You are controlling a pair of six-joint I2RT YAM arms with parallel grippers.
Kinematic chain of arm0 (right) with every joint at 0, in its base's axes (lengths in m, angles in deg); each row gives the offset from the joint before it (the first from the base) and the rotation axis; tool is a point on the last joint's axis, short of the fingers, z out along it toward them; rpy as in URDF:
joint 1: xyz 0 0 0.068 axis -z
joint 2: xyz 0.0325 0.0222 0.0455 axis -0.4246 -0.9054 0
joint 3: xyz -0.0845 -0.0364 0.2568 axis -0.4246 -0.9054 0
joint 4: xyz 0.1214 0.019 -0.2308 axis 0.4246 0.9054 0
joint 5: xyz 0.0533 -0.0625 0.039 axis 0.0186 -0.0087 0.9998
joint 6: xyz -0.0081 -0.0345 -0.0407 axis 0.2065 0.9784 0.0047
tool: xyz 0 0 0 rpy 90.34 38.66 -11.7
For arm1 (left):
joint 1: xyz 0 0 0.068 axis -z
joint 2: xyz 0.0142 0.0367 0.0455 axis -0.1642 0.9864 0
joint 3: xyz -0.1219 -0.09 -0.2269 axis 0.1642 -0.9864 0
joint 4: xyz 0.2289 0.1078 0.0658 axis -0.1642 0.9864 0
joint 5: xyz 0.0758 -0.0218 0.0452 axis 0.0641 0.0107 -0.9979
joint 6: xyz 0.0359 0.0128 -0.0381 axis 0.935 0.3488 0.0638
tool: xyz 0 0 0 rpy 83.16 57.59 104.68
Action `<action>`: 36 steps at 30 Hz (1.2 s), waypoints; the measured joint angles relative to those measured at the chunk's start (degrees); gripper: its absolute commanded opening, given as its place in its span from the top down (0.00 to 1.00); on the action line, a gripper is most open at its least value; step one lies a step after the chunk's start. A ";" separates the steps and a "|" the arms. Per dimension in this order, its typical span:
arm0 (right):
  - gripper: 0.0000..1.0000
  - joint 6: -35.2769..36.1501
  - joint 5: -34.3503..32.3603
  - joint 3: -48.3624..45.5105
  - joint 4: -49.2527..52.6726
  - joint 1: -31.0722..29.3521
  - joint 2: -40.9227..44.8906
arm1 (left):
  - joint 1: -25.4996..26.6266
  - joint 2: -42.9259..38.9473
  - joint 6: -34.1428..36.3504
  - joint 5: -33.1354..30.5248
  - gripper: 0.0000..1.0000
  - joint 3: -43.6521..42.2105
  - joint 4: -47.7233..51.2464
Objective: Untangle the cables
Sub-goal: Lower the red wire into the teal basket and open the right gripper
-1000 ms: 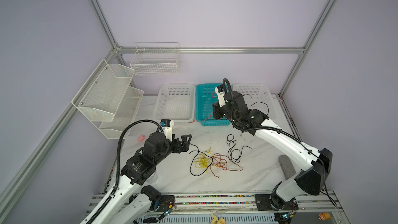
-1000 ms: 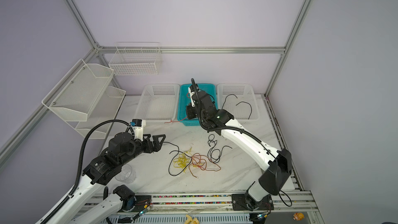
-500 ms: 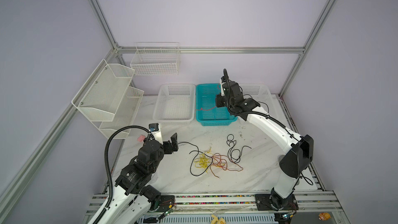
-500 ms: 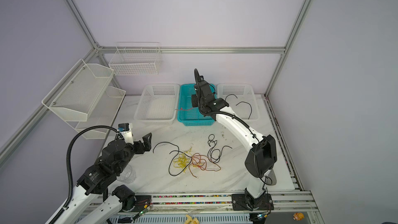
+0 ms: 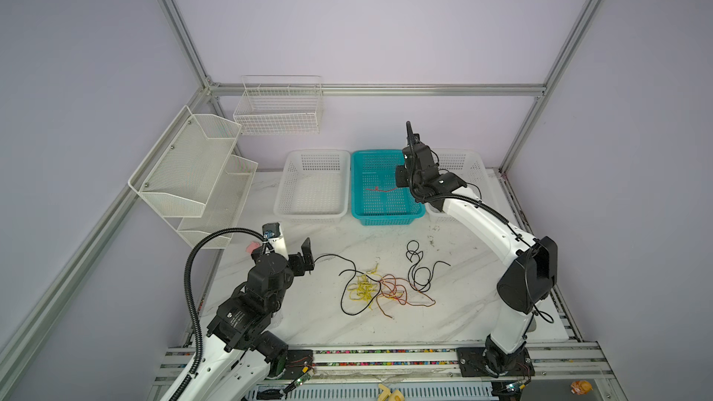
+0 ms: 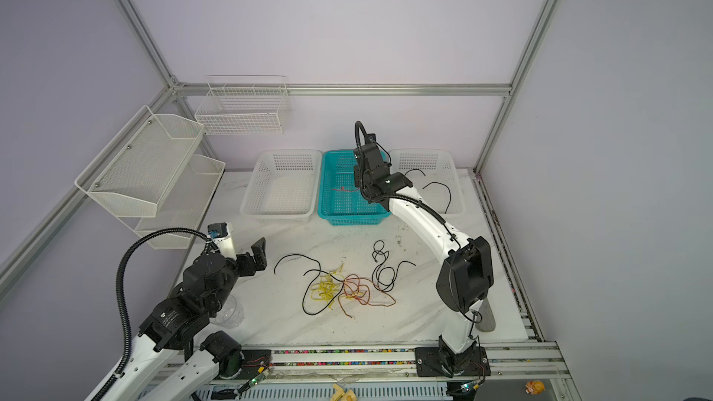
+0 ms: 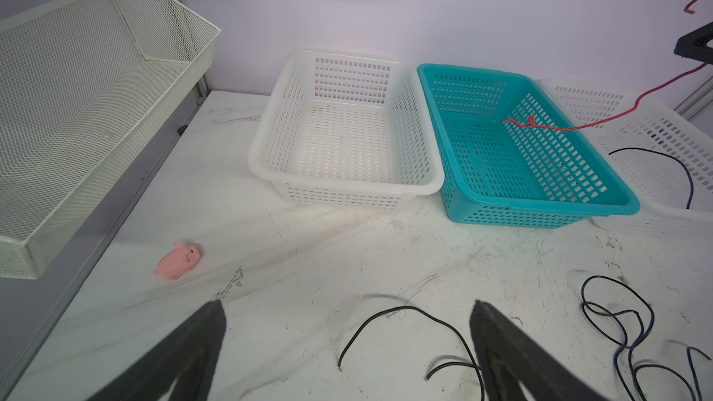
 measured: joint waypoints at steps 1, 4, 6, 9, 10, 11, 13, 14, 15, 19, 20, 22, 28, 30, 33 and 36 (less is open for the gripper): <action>1.00 0.07 -0.22 0.22 0.11 -0.02 -0.63 | 0.00 0.11 0.00 0.02 0.00 0.00 -0.09; 1.00 0.31 -0.52 0.31 0.44 -0.02 -1.81 | 0.00 0.39 0.13 0.07 0.00 0.00 -0.20; 1.00 0.57 -0.50 0.31 0.50 -0.02 -2.05 | -0.04 0.39 0.20 0.09 0.00 0.00 -0.20; 1.00 1.03 -0.55 1.01 0.85 -0.02 -2.40 | -0.04 0.39 0.52 0.09 0.00 0.00 -0.22; 1.00 1.14 -0.57 1.42 1.01 -0.02 -2.69 | -0.04 0.37 0.61 0.09 0.00 0.00 -0.22; 1.00 1.20 -0.55 1.68 1.01 -0.02 -2.97 | -0.04 0.35 0.72 0.09 0.00 0.00 -0.22; 1.00 1.31 -0.59 1.95 1.11 -0.02 -3.52 | -0.04 0.28 0.96 0.09 0.00 0.00 -0.22; 1.00 1.36 -0.57 2.19 1.22 -0.02 -4.00 | -0.04 0.22 0.98 0.09 0.00 0.00 -0.22; 1.00 1.40 -0.59 2.47 1.25 -0.02 -4.57 | -0.04 0.15 1.01 0.09 0.00 -0.02 -0.22; 1.00 1.46 -0.66 4.98 2.12 -0.04 -8.66 | -0.04 -0.22 1.01 0.11 0.00 -0.09 -0.22; 1.00 1.51 -0.61 5.86 2.51 -0.04 -10.01 | -0.04 -0.22 1.03 0.13 0.00 -0.09 -0.24; 1.00 1.55 -0.28 7.19 3.08 -0.04 -12.52 | -0.04 -0.22 1.03 0.17 0.00 -0.11 -0.22; 1.00 1.60 2.45 9.60 5.53 -0.04 -17.77 | -0.04 -0.22 1.42 0.57 0.00 -0.13 -0.24; 1.00 1.55 3.82 11.58 6.45 -0.04 -19.56 | -0.04 -0.22 1.44 0.74 0.00 -0.13 -0.24; 0.90 1.44 5.79 13.44 7.52 -0.04 -21.33 | -0.04 -0.22 1.46 1.07 0.00 -0.13 -0.24; 0.79 1.33 7.45 14.73 8.74 -0.04 -22.36 | -0.04 -0.20 1.46 1.36 0.00 -0.13 -0.24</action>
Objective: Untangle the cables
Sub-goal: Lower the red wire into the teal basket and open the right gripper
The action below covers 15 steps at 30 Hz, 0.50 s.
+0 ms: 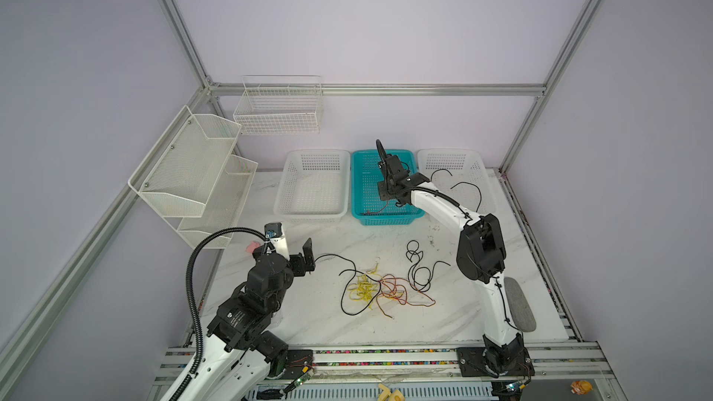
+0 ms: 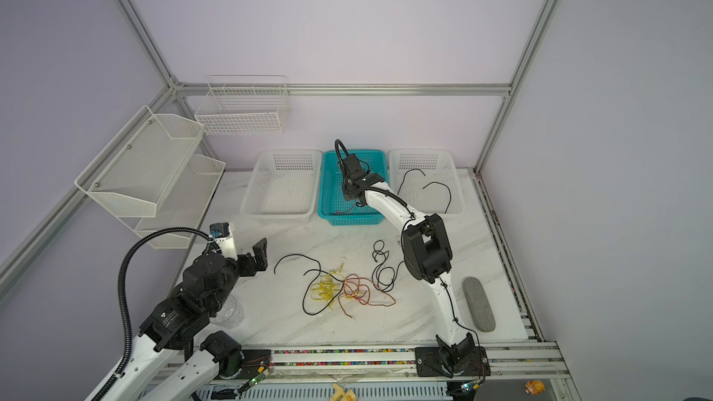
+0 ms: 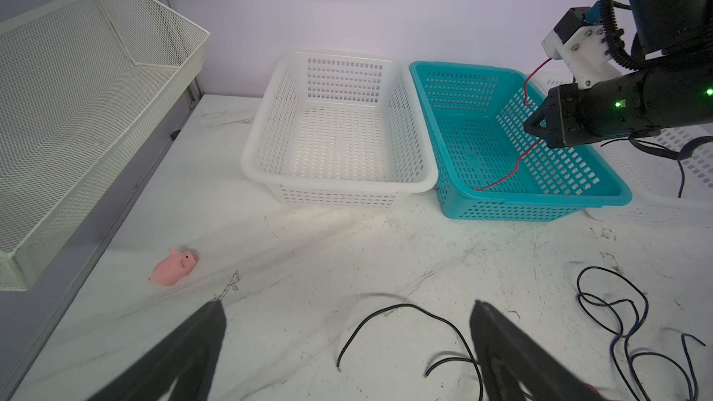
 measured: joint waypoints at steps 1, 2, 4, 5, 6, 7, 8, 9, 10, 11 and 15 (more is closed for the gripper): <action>0.76 -0.15 0.35 0.26 0.22 0.00 -0.24 | 0.00 0.00 0.00 0.09 0.00 0.00 -0.02; 0.71 -0.11 0.61 0.31 0.42 0.00 -0.31 | 0.00 0.00 0.02 0.22 0.00 0.00 0.00; 0.66 -0.13 1.22 0.35 0.83 0.00 -0.31 | 0.00 0.02 0.00 0.31 0.00 0.00 -0.02; 0.64 -0.15 1.49 0.61 1.07 0.00 -0.31 | 0.00 0.02 0.02 0.37 0.00 0.00 -0.02; 0.63 -0.15 1.64 0.72 1.14 0.00 -0.31 | 0.00 0.07 0.02 0.39 0.00 0.00 -0.02; 0.62 -0.13 1.73 0.94 1.27 0.00 -0.31 | 0.00 0.11 0.02 0.48 0.00 0.00 -0.02; 0.60 -0.17 1.90 1.07 1.27 0.00 -0.31 | 0.00 0.17 0.02 0.55 0.00 0.00 -0.02; 0.59 -0.15 1.95 1.16 1.27 0.00 -0.28 | 0.00 0.22 0.02 0.59 0.00 -0.02 -0.02; 0.58 -0.15 2.08 1.16 1.29 0.00 -0.28 | 0.00 0.28 0.04 0.63 0.00 -0.02 -0.02; 0.57 -0.22 2.05 1.16 1.40 0.00 -0.26 | 0.00 0.31 0.04 0.72 0.00 -0.02 -0.02; 0.54 -0.17 1.84 1.16 1.73 0.00 0.02 | 0.00 0.44 0.13 0.90 0.00 -0.02 -0.02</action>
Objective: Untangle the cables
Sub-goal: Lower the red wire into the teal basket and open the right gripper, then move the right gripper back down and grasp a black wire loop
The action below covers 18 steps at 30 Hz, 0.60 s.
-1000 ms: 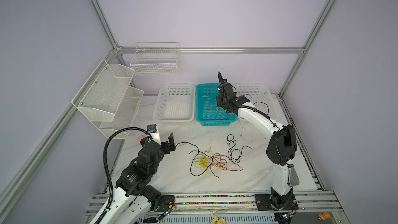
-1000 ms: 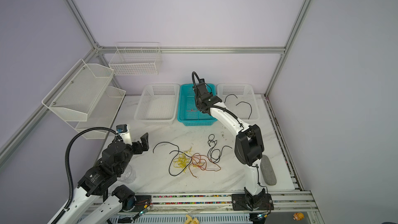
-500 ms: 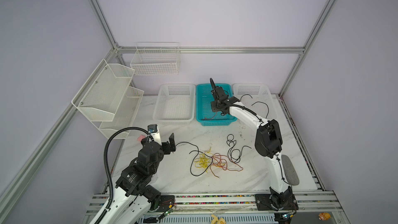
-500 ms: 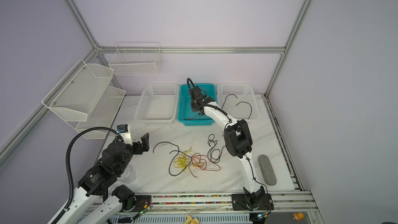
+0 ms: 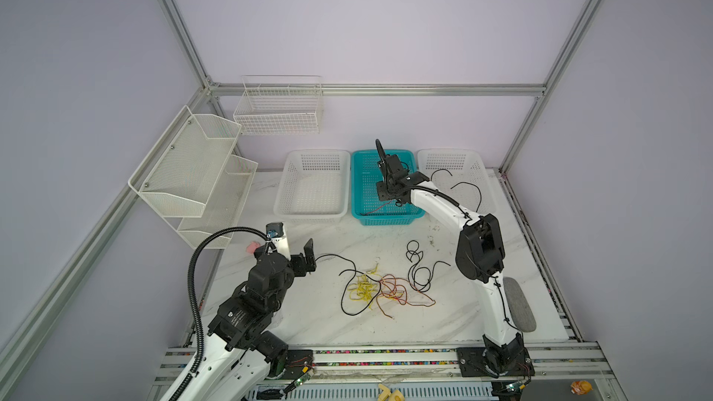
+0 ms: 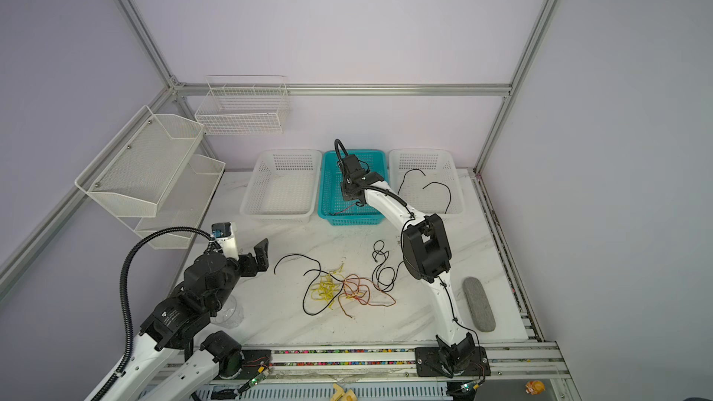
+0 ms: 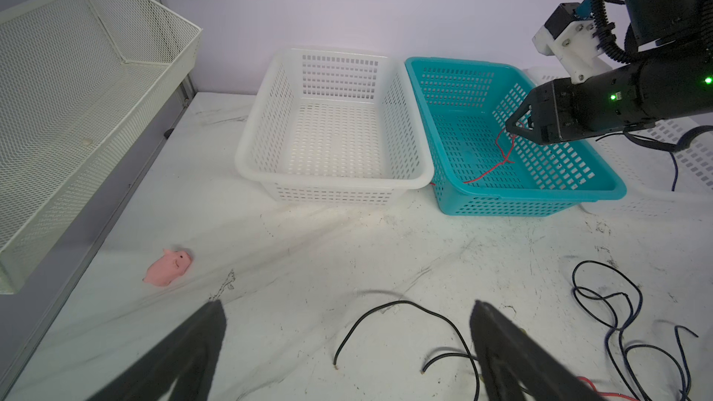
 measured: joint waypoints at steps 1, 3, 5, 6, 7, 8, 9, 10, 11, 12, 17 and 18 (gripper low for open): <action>0.53 0.00 -0.15 -0.02 0.26 0.00 0.28 | 0.00 0.04 0.02 0.04 0.00 0.00 0.00; 0.53 -0.04 -0.24 -0.07 0.37 0.00 1.25 | 0.00 0.11 0.04 0.07 0.00 0.00 0.00; 0.52 -0.28 -0.20 -1.62 0.00 0.00 3.76 | 0.00 0.17 0.04 0.15 0.00 0.00 0.00; 0.50 -0.42 0.02 -2.84 -0.22 -0.04 5.33 | 0.00 0.20 0.04 0.22 0.00 0.00 0.00; 0.50 -0.70 0.33 -4.55 -0.57 -0.11 7.52 | 0.00 0.20 0.07 0.26 0.00 0.00 0.00; 0.49 -1.01 0.96 -6.56 -1.14 -0.17 10.01 | 0.00 0.22 0.07 0.31 0.01 0.00 0.00; 0.49 -1.20 1.51 -8.63 -1.86 -0.33 12.57 | 0.00 0.22 0.04 0.33 0.00 0.00 0.00; 0.49 -1.40 2.21 -11.04 -2.67 -0.63 15.61 | 0.00 0.22 0.07 0.44 0.00 0.00 -0.02; 0.49 -1.55 2.84 -13.55 -3.69 -1.05 18.58 | 0.00 0.22 0.07 0.57 0.00 0.00 0.00; 0.49 -1.66 3.32 -16.06 -4.81 -1.62 21.42 | 0.00 0.24 0.09 0.74 0.00 0.00 0.00; 0.49 -2.69 6.69 -31.56 -10.56 -6.10 35.28 | 0.00 0.59 0.79 2.82 0.00 0.00 0.00; 0.49 -2.89 7.58 -34.56 -11.43 -6.84 37.13 | 0.00 0.74 0.90 3.50 0.01 0.00 0.02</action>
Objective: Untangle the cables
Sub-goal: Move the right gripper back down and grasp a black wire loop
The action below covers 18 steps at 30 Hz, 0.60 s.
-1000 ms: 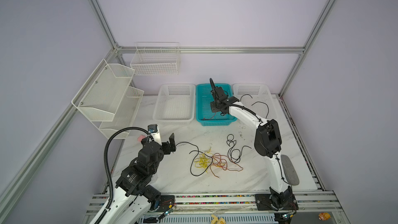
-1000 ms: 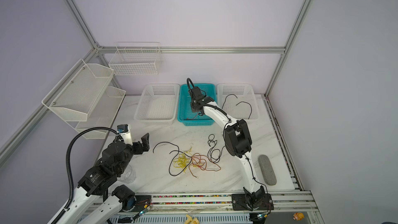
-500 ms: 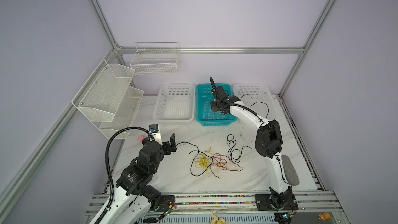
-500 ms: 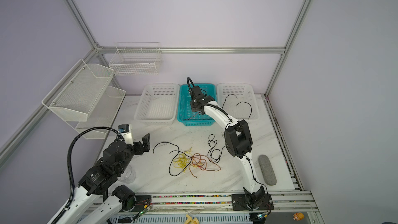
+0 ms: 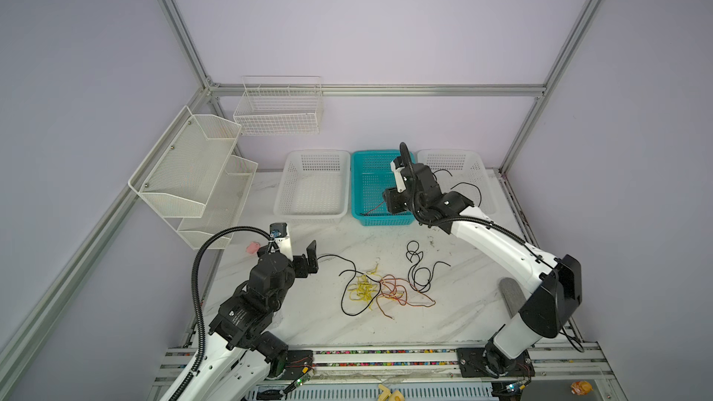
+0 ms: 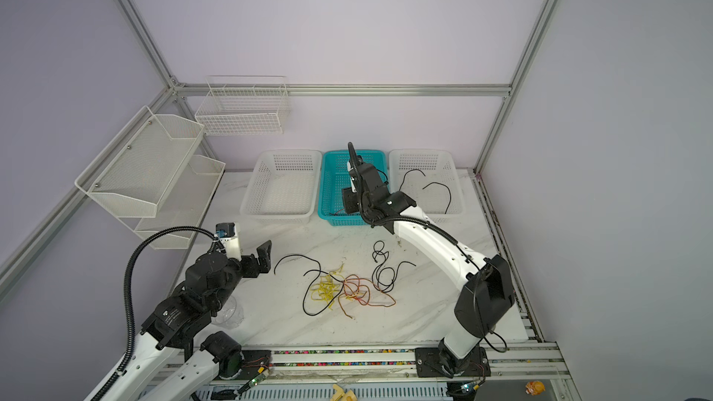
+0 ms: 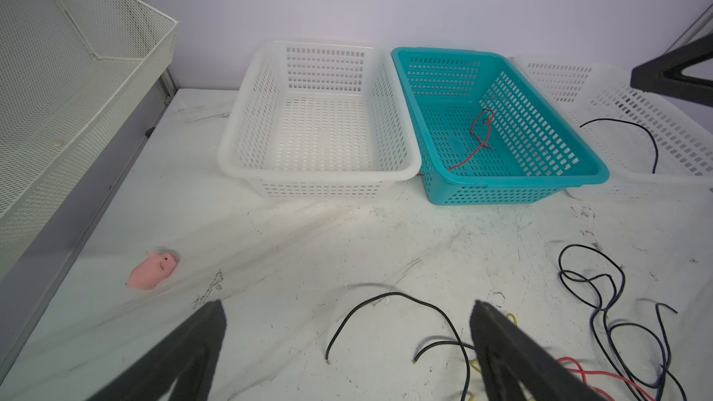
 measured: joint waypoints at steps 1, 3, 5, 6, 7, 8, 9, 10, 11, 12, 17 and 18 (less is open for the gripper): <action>0.49 -0.37 1.18 -4.09 -0.98 -1.03 2.27 | 0.00 0.17 0.04 0.70 0.00 0.00 0.00; 0.49 -1.11 3.37 -11.04 -2.29 -2.51 5.60 | 0.00 0.72 0.31 2.32 0.00 0.00 0.00; 0.49 -1.99 4.85 -17.35 -2.58 -3.93 8.22 | 0.00 1.42 0.48 4.00 0.00 0.00 0.04; 0.49 -2.40 5.05 -19.61 -2.60 -4.44 9.14 | 0.00 1.84 0.48 4.96 0.00 0.02 0.04; 0.49 -3.15 5.14 -22.45 -2.62 -4.96 10.56 | 0.00 2.27 0.50 5.75 0.00 0.02 0.07; 0.49 -3.82 4.92 -24.79 -2.58 -5.25 12.00 | 0.00 2.82 0.52 6.73 0.00 0.02 0.09; 0.49 -4.52 4.55 -26.77 -2.56 -5.35 13.46 | 0.00 3.26 0.55 7.48 0.00 0.02 0.13; 0.49 -5.38 3.85 -28.76 -2.54 -5.33 15.13 | 0.00 3.85 0.55 8.28 0.00 0.02 0.20; 0.49 -6.43 2.93 -30.42 -2.58 -5.29 16.65 | 0.00 4.39 0.57 9.01 0.00 0.02 0.28; 0.49 -7.21 2.14 -31.71 -2.69 -5.29 17.70 | 0.00 4.79 0.61 9.51 0.00 0.02 0.39; 0.50 -10.36 -0.90 -35.76 -4.79 -5.27 15.89 | 0.00 6.84 0.72 11.15 0.00 0.02 0.90; 0.50 -10.84 -1.64 -35.91 -5.09 -5.27 14.34 | 0.00 7.04 0.74 11.30 0.01 0.02 1.09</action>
